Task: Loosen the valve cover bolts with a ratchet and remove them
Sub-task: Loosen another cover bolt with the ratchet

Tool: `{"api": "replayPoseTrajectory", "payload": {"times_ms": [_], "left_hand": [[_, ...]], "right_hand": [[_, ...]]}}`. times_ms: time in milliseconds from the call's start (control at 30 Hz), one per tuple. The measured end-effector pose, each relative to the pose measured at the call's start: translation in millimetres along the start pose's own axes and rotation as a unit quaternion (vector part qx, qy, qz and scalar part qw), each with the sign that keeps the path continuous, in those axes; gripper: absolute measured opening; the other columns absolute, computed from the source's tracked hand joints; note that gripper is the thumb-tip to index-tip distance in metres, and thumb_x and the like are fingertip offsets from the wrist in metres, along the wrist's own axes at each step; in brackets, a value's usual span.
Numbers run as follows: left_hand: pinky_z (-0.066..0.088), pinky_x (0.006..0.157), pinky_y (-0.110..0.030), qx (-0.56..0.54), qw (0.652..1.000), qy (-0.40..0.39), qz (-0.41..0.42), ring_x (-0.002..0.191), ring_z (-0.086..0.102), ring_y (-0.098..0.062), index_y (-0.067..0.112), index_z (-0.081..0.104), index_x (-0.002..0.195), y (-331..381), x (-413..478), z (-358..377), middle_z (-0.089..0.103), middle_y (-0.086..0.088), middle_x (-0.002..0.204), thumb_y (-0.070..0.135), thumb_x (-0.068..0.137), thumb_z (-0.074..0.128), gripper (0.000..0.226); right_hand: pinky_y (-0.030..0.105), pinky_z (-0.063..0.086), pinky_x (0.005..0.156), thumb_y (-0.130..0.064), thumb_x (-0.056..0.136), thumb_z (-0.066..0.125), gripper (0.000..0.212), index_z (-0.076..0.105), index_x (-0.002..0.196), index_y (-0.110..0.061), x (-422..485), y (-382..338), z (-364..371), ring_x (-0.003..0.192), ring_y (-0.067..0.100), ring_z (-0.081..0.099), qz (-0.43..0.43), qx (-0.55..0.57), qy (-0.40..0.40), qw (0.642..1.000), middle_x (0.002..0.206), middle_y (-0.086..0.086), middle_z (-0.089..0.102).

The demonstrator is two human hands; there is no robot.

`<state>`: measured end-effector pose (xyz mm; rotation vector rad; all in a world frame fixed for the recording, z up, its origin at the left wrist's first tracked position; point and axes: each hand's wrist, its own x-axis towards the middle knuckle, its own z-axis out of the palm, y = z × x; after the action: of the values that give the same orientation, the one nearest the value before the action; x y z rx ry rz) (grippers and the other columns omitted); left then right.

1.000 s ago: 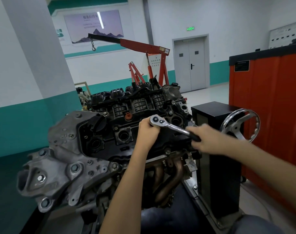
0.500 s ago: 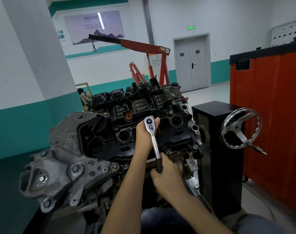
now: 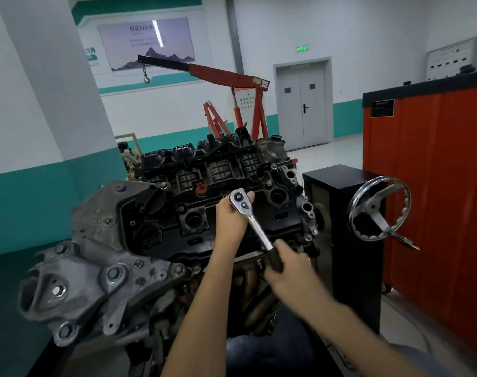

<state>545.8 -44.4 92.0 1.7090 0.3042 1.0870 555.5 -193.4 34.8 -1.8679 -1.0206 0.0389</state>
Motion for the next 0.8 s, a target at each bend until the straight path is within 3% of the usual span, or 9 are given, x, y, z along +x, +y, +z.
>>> {"api": "replayPoseTrajectory", "payload": {"times_ms": [100,200,367,467,533,600,667,733,800], "left_hand": [[0.025,0.061,-0.031,-0.006,1.0,0.011,-0.024,0.059,0.023,-0.008,0.023,0.029,0.061,1,4,2,0.027,0.011,0.058,0.008,0.093,0.061,0.048],[0.03,0.06,-0.029,-0.004,0.999,0.017,-0.033,0.055,0.028,-0.006,0.029,0.033,0.059,2,3,1,0.032,0.014,0.057,0.01,0.093,0.058,0.047],[0.028,0.058,-0.025,0.056,0.997,-0.055,-0.003,0.058,0.028,-0.009,0.029,0.036,0.049,6,6,-7,0.032,0.013,0.051,0.008,0.091,0.06,0.053],[0.032,0.061,-0.027,0.088,0.993,-0.077,0.0,0.062,0.036,-0.013,0.032,0.057,0.05,11,7,-9,0.045,0.009,0.056,0.002,0.091,0.052,0.05],[0.032,0.059,-0.026,0.069,0.996,-0.057,0.004,0.064,0.038,-0.016,0.029,0.064,0.06,11,3,-9,0.049,0.0,0.062,0.001,0.091,0.05,0.044],[0.033,0.062,-0.027,0.021,1.0,-0.017,-0.007,0.066,0.04,-0.015,0.024,0.058,0.062,10,0,-10,0.049,0.001,0.063,0.003,0.093,0.054,0.038],[0.034,0.065,-0.027,0.0,1.0,-0.006,-0.011,0.066,0.039,-0.013,0.02,0.045,0.061,7,-2,-9,0.044,0.006,0.06,0.007,0.094,0.058,0.038],[0.032,0.063,-0.026,0.0,1.0,-0.01,-0.012,0.063,0.034,-0.012,0.018,0.034,0.063,7,-5,-4,0.035,0.007,0.058,0.011,0.095,0.06,0.042],[0.031,0.06,-0.019,-0.008,1.0,0.005,-0.013,0.056,0.027,-0.005,0.019,0.028,0.064,8,-5,0,0.027,0.012,0.055,0.01,0.095,0.06,0.047]], "right_hand": [[0.013,0.037,0.045,-0.006,0.083,0.056,0.02,0.045,0.08,-0.023,-8,-23,48,0.049,0.004,0.051,0.037,0.132,0.034,0.99,0.064,0.001,0.051],[0.009,0.037,0.047,-0.006,0.084,0.055,0.018,0.045,0.084,-0.022,-7,-26,54,0.05,0.003,0.05,0.038,0.14,0.036,0.989,0.066,0.0,0.05],[0.019,0.038,0.051,-0.002,0.08,0.058,0.018,0.054,0.089,-0.017,15,5,-24,0.059,0.022,0.051,-0.045,-0.043,-0.054,0.997,0.065,0.002,0.052],[0.02,0.042,0.052,-0.006,0.084,0.061,0.021,0.054,0.089,-0.025,53,6,-87,0.057,0.013,0.055,-0.095,-0.192,-0.109,0.971,0.067,-0.006,0.053],[0.021,0.037,0.053,-0.012,0.086,0.06,0.025,0.045,0.081,-0.031,74,-4,-104,0.059,0.013,0.051,-0.135,-0.301,-0.093,0.94,0.066,-0.009,0.048],[0.026,0.036,0.056,-0.017,0.086,0.06,0.023,0.041,0.083,-0.03,73,-7,-96,0.062,0.017,0.047,-0.133,-0.319,-0.06,0.937,0.068,-0.007,0.046],[0.026,0.038,0.054,-0.015,0.084,0.06,0.024,0.04,0.084,-0.028,48,2,-66,0.062,0.021,0.049,-0.09,-0.238,-0.029,0.967,0.07,-0.003,0.047],[0.025,0.04,0.05,-0.01,0.083,0.059,0.023,0.041,0.083,-0.025,14,3,-23,0.058,0.02,0.05,-0.031,-0.078,-0.009,0.996,0.068,0.002,0.05],[0.018,0.038,0.046,-0.008,0.083,0.057,0.021,0.046,0.088,-0.025,-5,-11,20,0.054,0.014,0.049,0.018,0.066,0.008,0.998,0.068,0.002,0.051]]}}
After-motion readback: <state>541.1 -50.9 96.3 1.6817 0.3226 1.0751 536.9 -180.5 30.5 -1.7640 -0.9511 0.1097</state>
